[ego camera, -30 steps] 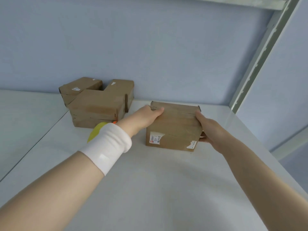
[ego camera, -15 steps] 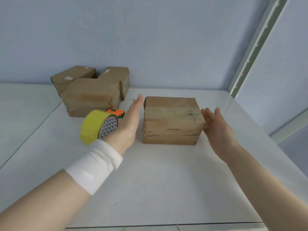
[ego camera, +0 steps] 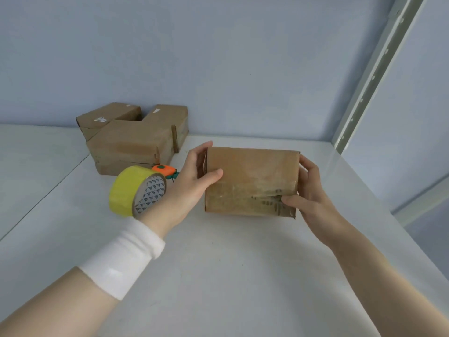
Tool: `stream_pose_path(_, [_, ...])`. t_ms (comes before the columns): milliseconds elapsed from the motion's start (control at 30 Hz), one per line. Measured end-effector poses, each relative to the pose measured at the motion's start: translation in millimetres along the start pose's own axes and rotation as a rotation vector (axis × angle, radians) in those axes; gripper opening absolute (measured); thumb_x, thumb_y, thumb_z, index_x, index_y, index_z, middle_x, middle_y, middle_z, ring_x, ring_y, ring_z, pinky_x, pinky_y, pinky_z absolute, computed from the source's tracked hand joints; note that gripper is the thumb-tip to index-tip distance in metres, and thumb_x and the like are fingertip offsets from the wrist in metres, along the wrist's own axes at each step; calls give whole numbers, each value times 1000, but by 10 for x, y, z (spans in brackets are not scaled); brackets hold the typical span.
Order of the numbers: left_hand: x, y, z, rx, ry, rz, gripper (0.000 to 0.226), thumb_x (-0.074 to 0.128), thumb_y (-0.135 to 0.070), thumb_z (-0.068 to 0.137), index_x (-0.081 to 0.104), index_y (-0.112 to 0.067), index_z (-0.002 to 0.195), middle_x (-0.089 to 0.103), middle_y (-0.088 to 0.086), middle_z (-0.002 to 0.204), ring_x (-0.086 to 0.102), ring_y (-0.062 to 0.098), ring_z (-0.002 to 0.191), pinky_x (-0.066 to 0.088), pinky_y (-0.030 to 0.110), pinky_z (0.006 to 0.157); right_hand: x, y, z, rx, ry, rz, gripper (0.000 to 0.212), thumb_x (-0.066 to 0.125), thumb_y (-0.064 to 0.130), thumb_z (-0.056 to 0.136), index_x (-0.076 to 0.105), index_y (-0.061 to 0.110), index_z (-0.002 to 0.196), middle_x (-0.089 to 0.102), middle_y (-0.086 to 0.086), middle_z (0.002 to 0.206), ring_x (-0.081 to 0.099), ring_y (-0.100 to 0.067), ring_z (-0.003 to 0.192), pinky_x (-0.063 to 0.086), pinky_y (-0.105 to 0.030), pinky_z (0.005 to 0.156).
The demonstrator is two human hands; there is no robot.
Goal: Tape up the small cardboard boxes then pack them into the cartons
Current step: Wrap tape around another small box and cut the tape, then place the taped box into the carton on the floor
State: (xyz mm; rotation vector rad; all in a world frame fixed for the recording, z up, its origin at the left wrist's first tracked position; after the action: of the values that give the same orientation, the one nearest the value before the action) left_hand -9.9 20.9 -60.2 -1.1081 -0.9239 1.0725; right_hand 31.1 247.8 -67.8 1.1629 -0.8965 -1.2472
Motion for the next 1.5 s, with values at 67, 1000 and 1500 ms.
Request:
stream_pose_path(67, [-28,-47,-94,91,23,173,33,58,-21,86,44,-36,113,39,-5,143,37,2,133,31,24,110,-9,37,-72,-1,-1,-66,61,59,16,74,31,36,124,41,5,136,42,-8,126,48,-24,89])
stream_pose_path(1000, [436,-410,101,190,343,1286,50,25,-45,98,35,-19,139,37,-2,146,32,18,136,14,34,113,339,614,106,25,303,-1188,101,68,53,75,6,24,150,17,0,152,11,-16,139,14,-31,114])
stream_pose_path(1500, [699,-532,-1061,-236,639,-13,101,72,-67,44,40,-34,134,61,-7,101,57,15,88,50,34,89,527,1091,-2095,-181,-504,-1355,109,90,33,49,35,8,140,36,-19,138,26,-27,125,28,-40,99])
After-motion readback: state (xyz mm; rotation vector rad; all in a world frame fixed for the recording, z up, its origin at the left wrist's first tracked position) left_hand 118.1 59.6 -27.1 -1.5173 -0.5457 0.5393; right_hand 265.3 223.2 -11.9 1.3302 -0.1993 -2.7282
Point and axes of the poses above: each hand's wrist, its own z-axis towards the middle knuckle, its own x-axis out of the palm, y = z × x, the point moved 2 cm from there along z, towards the middle knuckle
